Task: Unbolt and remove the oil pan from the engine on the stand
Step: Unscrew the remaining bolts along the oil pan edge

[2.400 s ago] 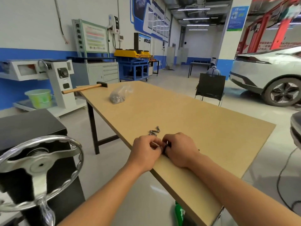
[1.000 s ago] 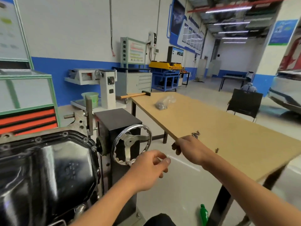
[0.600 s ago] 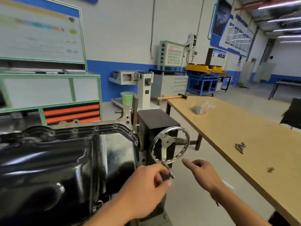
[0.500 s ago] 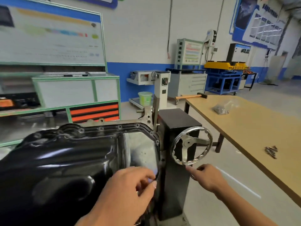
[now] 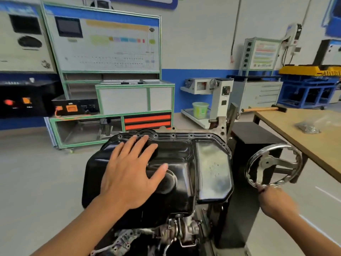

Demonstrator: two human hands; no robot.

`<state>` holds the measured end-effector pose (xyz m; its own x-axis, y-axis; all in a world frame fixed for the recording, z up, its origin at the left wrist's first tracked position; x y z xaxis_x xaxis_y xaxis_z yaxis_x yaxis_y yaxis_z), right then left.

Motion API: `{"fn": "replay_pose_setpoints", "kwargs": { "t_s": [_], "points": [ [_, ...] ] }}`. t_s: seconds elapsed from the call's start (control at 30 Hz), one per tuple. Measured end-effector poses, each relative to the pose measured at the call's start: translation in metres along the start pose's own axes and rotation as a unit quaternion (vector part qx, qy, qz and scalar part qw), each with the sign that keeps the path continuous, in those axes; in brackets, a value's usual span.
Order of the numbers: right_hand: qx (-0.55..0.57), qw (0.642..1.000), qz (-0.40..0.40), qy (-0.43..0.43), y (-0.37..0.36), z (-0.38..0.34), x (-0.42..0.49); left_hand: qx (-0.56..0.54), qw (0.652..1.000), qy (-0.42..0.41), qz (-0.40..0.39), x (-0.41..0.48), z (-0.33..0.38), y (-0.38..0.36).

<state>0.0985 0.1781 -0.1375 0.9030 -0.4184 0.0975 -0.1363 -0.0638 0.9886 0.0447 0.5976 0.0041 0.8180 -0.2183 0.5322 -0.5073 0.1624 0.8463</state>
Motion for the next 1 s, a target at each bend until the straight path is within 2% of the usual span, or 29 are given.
{"fn": "replay_pose_setpoints", "kwargs": {
  "t_s": [0.07, 0.17, 0.37, 0.57, 0.73, 0.87, 0.93, 1.0],
  "points": [
    [0.028, 1.0, 0.0, -0.013, 0.008, -0.014, -0.001, 0.0, 1.0, -0.003, 0.006, 0.002, -0.001, -0.003],
    [0.065, 0.998, 0.024, 0.013, 0.032, -0.037, -0.001, 0.001, 1.0, -0.007, 0.01, 0.003, -0.004, -0.006],
    [0.025, 0.998, 0.006, 0.05, 0.096, -0.032, 0.013, -0.002, 1.0, -0.002, 0.007, 0.004, -0.004, -0.007],
    [0.045, 0.995, 0.085, -0.017, 0.133, 0.021, 0.043, -0.007, 1.0, 0.0, 0.01, 0.006, -0.003, -0.005],
    [0.056, 0.991, 0.094, -0.074, 0.107, 0.076, 0.056, -0.004, 1.0, 0.005, 0.01, 0.007, -0.004, -0.003],
    [0.062, 0.984, 0.104, -0.129, 0.04, 0.084, 0.032, -0.001, 1.0, 0.006, 0.013, 0.009, -0.004, -0.001],
    [0.077, 0.986, 0.099, -0.109, 0.006, 0.056, 0.005, -0.001, 1.0, 0.013, 0.009, 0.015, -0.004, 0.001],
    [0.064, 0.993, 0.086, -0.047, -0.01, 0.012, -0.018, -0.003, 1.0, 0.013, 0.001, 0.018, -0.002, 0.001]
  ]
}}
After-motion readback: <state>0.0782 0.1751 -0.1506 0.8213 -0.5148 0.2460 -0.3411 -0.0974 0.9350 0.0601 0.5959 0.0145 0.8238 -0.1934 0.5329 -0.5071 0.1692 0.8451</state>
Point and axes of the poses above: each hand's wrist, its own x-axis towards the middle knuckle, its own y-axis out of the back of the hand, z = x × y, the point moved 2 cm from there along x, towards the middle knuckle, and after that the axes turned 2 degrees about -x, right-handed, at the moved point
